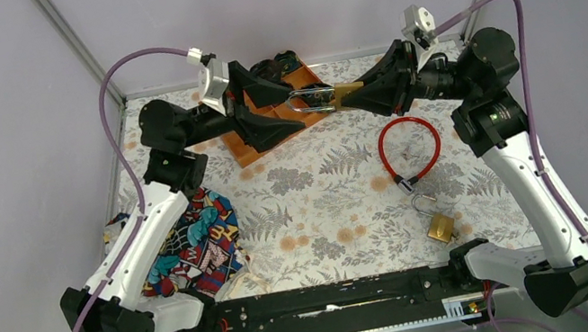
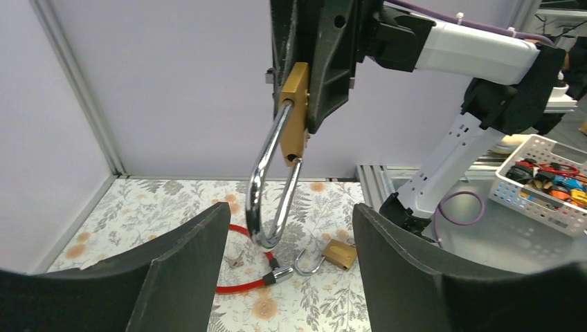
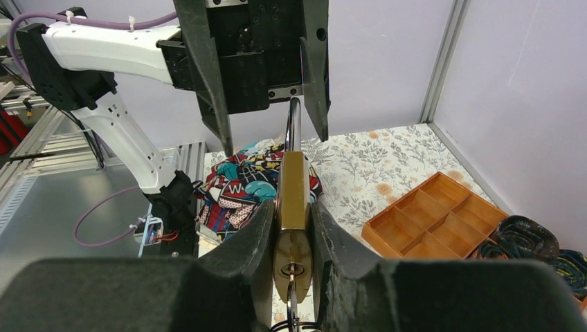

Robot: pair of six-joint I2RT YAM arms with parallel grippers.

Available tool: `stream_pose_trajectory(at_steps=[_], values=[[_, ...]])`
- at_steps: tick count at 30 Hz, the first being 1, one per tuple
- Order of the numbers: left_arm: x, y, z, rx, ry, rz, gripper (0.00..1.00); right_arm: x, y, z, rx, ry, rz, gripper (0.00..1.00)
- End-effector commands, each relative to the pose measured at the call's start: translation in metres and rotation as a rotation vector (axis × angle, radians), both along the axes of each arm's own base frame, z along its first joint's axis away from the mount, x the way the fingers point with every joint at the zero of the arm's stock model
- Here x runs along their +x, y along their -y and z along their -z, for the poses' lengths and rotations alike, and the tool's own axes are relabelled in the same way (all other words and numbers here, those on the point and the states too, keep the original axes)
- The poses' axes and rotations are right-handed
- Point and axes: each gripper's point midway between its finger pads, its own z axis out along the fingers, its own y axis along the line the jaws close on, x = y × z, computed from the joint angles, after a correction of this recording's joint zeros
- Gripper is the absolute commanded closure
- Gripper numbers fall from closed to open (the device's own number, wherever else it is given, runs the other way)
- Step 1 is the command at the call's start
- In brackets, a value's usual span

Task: Lock with the key
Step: Lock the lock.

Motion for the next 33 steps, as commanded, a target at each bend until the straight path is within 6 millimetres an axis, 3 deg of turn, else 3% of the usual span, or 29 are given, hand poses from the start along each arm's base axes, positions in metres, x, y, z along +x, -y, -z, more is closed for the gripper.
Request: stream_pose_trajectory(at_steps=[1, 7, 14, 18, 24, 33], values=[[-0.003, -0.007, -0.010, -0.007, 0.038, -0.007, 0.30, -0.008, 0.005, -0.039, 0.041, 0.144, 0.018, 1.00], [-0.007, -0.005, -0.016, -0.035, 0.030, 0.025, 0.47, -0.009, 0.004, -0.039, 0.043, 0.138, 0.006, 1.00], [-0.012, -0.007, -0.024, -0.045, 0.051, 0.036, 0.99, -0.011, 0.004, -0.039, 0.031, 0.134, 0.002, 1.00], [-0.016, -0.005, -0.019, -0.038, 0.033, 0.050, 1.00, -0.010, 0.004, -0.038, 0.033, 0.132, 0.007, 1.00], [-0.034, 0.014, -0.011, -0.022, 0.022, 0.134, 1.00, -0.007, 0.003, -0.039, 0.065, 0.125, 0.005, 1.00], [-0.037, 0.034, 0.006, 0.035, 0.023, 0.159, 1.00, -0.006, 0.001, -0.041, 0.102, 0.121, -0.008, 1.00]])
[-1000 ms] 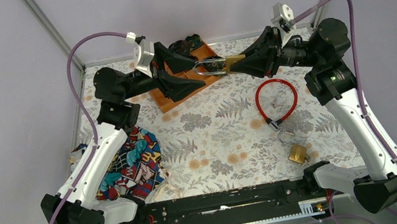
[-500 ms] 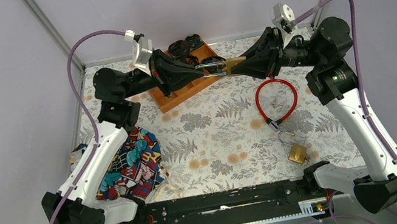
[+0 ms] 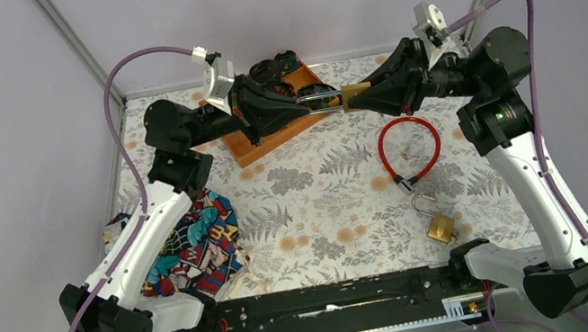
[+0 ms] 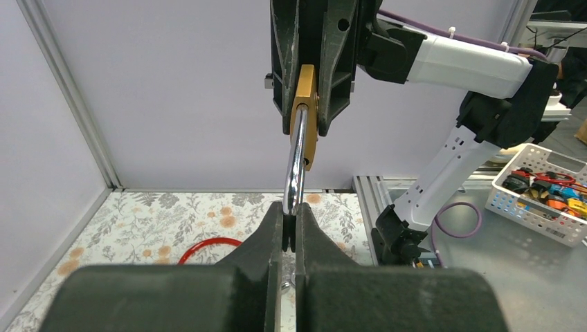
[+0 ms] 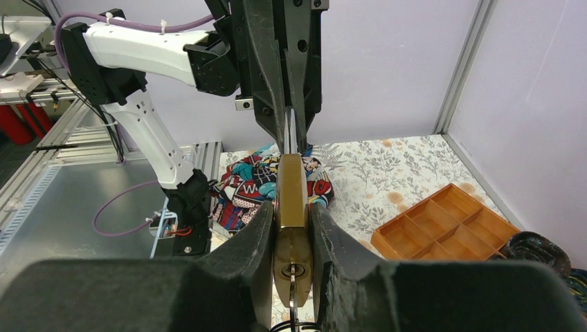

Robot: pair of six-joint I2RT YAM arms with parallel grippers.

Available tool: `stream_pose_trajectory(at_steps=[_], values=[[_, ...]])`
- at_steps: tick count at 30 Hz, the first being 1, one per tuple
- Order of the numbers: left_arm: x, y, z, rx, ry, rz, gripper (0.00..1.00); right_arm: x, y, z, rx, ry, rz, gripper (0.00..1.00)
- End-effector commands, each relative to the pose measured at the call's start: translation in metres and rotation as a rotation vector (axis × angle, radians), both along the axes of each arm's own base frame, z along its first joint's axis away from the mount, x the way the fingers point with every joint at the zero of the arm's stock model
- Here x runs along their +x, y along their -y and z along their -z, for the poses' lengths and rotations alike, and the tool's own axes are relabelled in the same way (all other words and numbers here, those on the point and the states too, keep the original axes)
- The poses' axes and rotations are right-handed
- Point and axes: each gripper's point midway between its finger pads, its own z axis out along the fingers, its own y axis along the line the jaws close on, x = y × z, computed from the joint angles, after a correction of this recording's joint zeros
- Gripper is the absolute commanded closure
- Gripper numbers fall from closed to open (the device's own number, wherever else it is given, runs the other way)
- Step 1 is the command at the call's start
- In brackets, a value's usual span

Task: Lock with the key
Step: Lock the lock.

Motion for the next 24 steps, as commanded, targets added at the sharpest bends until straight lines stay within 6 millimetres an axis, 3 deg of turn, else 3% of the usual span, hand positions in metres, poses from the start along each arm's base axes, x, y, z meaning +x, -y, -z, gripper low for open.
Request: stream_pose_trajectory(at_steps=[1, 16, 21, 24], values=[[-0.030, 0.027, 0.014, 0.055, 0.021, 0.146, 1.00, 0.010, -0.002, -0.029, 0.109, 0.104, 0.057, 1.00], [-0.048, 0.068, 0.011, -0.041, 0.011, 0.197, 1.00, 0.037, -0.005, 0.002, 0.123, -0.026, 0.119, 1.00], [-0.049, 0.088, 0.027, -0.004, 0.008, 0.203, 1.00, 0.058, -0.007, 0.027, 0.047, -0.121, 0.165, 1.00], [-0.050, 0.097, 0.022, -0.006, 0.014, 0.220, 1.00, 0.069, -0.006, 0.053, -0.037, -0.166, 0.196, 1.00]])
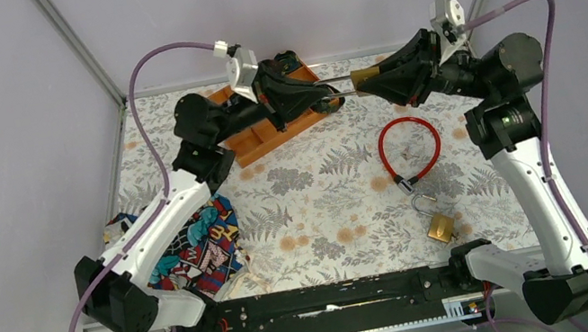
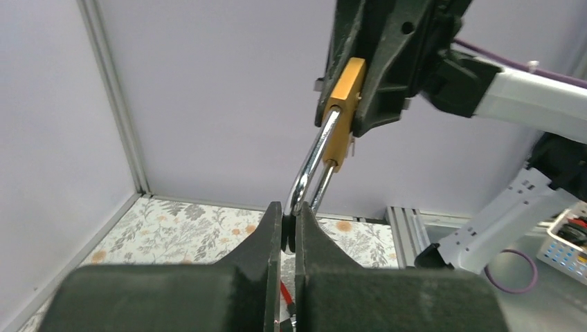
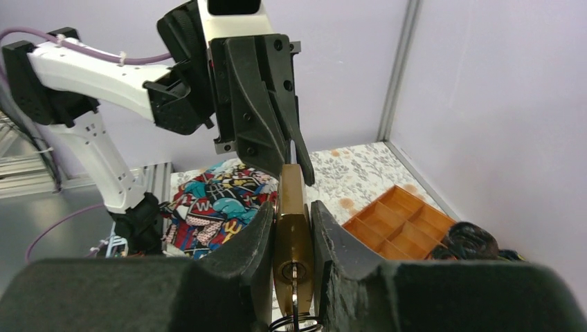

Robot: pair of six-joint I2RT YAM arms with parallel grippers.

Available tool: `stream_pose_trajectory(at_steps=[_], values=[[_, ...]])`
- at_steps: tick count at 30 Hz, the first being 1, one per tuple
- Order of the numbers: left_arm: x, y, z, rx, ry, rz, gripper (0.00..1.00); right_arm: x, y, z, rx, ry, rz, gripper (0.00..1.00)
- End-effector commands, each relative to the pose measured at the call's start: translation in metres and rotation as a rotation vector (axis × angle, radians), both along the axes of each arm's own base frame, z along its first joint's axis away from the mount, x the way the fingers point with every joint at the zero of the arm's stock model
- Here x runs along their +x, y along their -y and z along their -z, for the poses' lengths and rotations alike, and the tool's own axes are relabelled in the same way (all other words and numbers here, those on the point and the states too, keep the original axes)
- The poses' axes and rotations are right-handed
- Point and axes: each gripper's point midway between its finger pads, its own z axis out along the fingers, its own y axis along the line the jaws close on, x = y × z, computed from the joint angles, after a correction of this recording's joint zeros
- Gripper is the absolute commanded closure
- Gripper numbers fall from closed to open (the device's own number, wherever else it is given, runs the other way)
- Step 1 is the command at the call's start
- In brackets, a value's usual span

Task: Lock with the key
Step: Lock the lock.

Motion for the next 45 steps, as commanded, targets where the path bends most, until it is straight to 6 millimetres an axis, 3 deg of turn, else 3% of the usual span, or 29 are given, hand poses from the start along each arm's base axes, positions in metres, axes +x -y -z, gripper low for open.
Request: stream_pose_trajectory(at_steps=[1, 5, 11, 16, 19, 23, 28, 31, 34, 36, 40, 45], values=[[-0.077, 0.064, 0.018, 0.063, 0.048, 0.317, 1.00, 0.048, -0.021, 0.063, -0.106, -0.230, 0.067, 1.00], [-0.086, 0.072, 0.010, 0.053, 0.088, 0.355, 1.00, 0.052, -0.023, 0.078, -0.127, -0.269, 0.050, 1.00], [-0.101, 0.074, 0.000, 0.018, 0.173, 0.383, 1.00, 0.059, -0.025, 0.076, -0.114, -0.274, 0.050, 1.00], [-0.112, 0.062, -0.021, -0.026, 0.331, 0.375, 1.00, 0.066, -0.020, 0.109, -0.175, -0.316, 0.058, 1.00], [-0.118, 0.061, -0.021, 0.012, 0.332, 0.430, 1.00, 0.078, -0.021, 0.125, -0.192, -0.339, 0.062, 1.00], [-0.133, 0.076, 0.005, 0.117, 0.230, 0.552, 1.00, 0.090, -0.029, 0.110, -0.149, -0.307, 0.042, 1.00], [-0.129, 0.091, 0.027, 0.164, 0.134, 0.552, 1.00, 0.089, -0.031, 0.100, -0.137, -0.294, 0.034, 1.00], [-0.140, 0.096, 0.021, 0.124, 0.157, 0.577, 1.00, 0.091, -0.032, 0.102, -0.135, -0.301, 0.038, 1.00], [-0.141, 0.099, 0.000, 0.062, 0.168, 0.583, 1.00, 0.090, -0.031, 0.110, -0.145, -0.309, 0.040, 1.00], [-0.139, 0.100, -0.004, 0.058, 0.192, 0.573, 1.00, 0.090, -0.030, 0.113, -0.152, -0.311, 0.044, 1.00], [-0.138, 0.097, 0.007, 0.101, 0.168, 0.581, 1.00, 0.084, -0.029, 0.104, -0.145, -0.286, 0.040, 1.00], [-0.124, 0.070, 0.011, 0.108, 0.157, 0.538, 1.00, 0.063, -0.027, 0.089, -0.139, -0.265, 0.003, 1.00]])
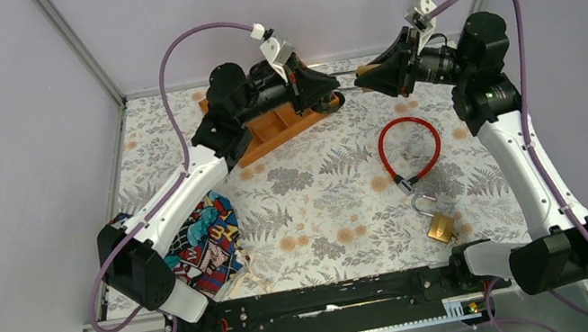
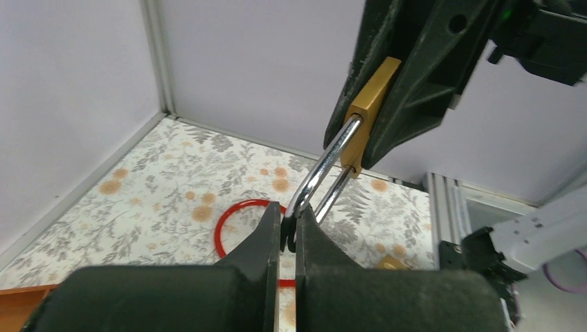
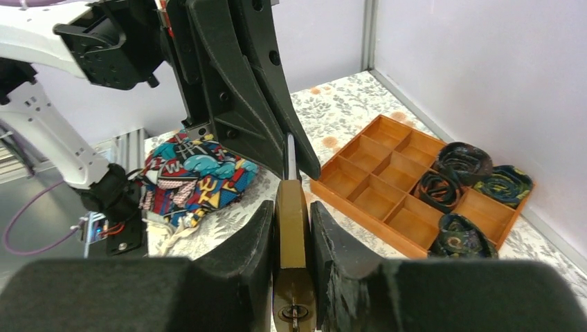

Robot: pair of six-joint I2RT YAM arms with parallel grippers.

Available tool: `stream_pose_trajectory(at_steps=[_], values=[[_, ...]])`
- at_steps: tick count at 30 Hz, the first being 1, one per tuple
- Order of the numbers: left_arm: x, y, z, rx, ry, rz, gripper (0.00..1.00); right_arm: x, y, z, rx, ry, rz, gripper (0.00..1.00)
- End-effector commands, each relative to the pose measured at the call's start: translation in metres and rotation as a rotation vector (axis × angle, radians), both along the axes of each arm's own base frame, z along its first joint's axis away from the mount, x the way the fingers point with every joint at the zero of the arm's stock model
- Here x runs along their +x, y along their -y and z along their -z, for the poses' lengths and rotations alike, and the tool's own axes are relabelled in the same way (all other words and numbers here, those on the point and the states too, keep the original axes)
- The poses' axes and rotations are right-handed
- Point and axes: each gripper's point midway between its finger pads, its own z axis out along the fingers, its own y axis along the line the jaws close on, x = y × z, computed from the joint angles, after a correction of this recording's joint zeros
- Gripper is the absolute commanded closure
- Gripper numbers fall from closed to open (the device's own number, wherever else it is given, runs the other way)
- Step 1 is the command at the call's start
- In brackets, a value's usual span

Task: Lock with the key
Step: Lock the lock.

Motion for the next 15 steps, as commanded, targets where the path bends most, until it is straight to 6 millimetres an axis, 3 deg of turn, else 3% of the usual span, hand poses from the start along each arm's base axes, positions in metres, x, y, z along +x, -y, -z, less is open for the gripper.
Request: stream_pose_trajectory(at_steps=[1, 5, 9, 13, 15], values=[[-0.199, 0.030, -0.046, -0.095, 0.252, 0.703, 1.00, -0.017, -0.041, 0.018, 0.011, -0.097, -0.108, 1.00], [-0.195, 0.017, -0.042, -0.079, 0.248, 0.702, 0.95, -0.031, -0.041, 0.008, 0.059, -0.096, -0.135, 1.00], [-0.188, 0.012, -0.045, -0.092, 0.247, 0.672, 0.86, -0.032, -0.038, -0.002, 0.069, -0.063, -0.100, 1.00], [-0.184, 0.008, -0.045, -0.090, 0.236, 0.658, 0.86, -0.036, -0.036, -0.010, 0.068, -0.047, -0.095, 1.00], [-0.182, 0.007, -0.045, -0.086, 0.232, 0.653, 0.80, -0.038, -0.036, -0.013, 0.065, -0.039, -0.093, 1.00]])
